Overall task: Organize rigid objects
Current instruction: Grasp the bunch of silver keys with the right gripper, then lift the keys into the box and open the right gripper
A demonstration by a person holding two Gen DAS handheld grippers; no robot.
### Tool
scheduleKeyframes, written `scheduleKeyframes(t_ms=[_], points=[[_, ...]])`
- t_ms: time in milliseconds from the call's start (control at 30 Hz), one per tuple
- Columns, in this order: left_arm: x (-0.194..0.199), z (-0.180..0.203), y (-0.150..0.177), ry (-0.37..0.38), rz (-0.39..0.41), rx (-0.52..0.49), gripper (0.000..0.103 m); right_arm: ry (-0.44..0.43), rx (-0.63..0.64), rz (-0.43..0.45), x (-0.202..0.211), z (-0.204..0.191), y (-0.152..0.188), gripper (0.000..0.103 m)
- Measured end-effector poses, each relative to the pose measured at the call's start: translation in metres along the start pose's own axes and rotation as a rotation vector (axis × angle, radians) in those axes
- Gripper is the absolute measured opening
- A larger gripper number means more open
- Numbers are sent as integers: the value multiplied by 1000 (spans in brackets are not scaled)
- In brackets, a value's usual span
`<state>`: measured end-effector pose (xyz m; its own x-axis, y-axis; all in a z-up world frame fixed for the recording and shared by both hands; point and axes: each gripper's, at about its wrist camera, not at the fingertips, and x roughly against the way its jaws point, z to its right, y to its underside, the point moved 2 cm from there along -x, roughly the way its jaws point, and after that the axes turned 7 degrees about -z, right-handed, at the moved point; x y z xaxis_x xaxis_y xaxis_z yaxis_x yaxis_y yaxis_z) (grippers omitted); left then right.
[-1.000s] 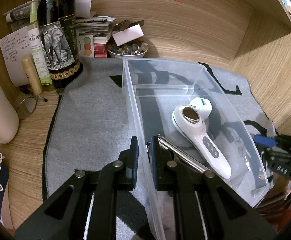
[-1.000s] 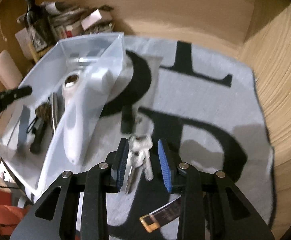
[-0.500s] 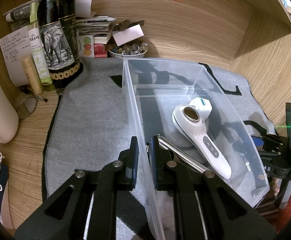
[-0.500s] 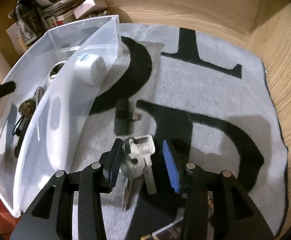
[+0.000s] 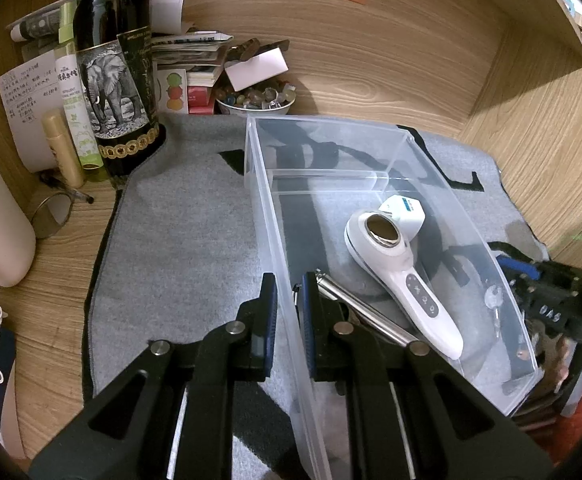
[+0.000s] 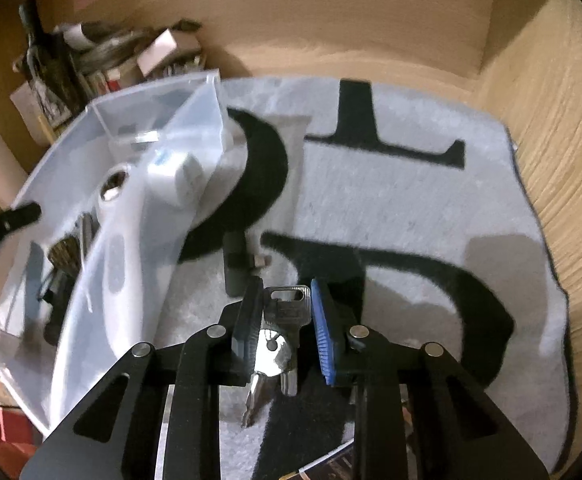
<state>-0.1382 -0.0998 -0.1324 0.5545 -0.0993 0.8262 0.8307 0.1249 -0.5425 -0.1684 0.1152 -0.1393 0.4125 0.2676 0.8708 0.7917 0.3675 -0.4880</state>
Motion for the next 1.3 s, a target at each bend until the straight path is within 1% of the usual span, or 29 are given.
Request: scheduleKeyframes(t_ms=[267,500,700,800,933,1067,1300], points=[[1,-1,0,2,-1,0,11,-3,-13,110,31,4,-17,22],[0,-1,0,1,0,2,11,-14,21,224,66,-9,-35,22],[0,-2,0,2,-1,0,11,-78,76,317,89,-33,-53,22],[0,-1,0,1,-1,-1,11,-106,122,342,94,-51,-59,22],[0,-1,0,4,0,2,11,-131,174,339,92,-70,-62,22],[-1,0,-1,4,0,1,11,-156,219,316,84,-86,-61,22],[-2,-2,0,6,-1,4,11,-171,277,239,61,-106,-56,22]])
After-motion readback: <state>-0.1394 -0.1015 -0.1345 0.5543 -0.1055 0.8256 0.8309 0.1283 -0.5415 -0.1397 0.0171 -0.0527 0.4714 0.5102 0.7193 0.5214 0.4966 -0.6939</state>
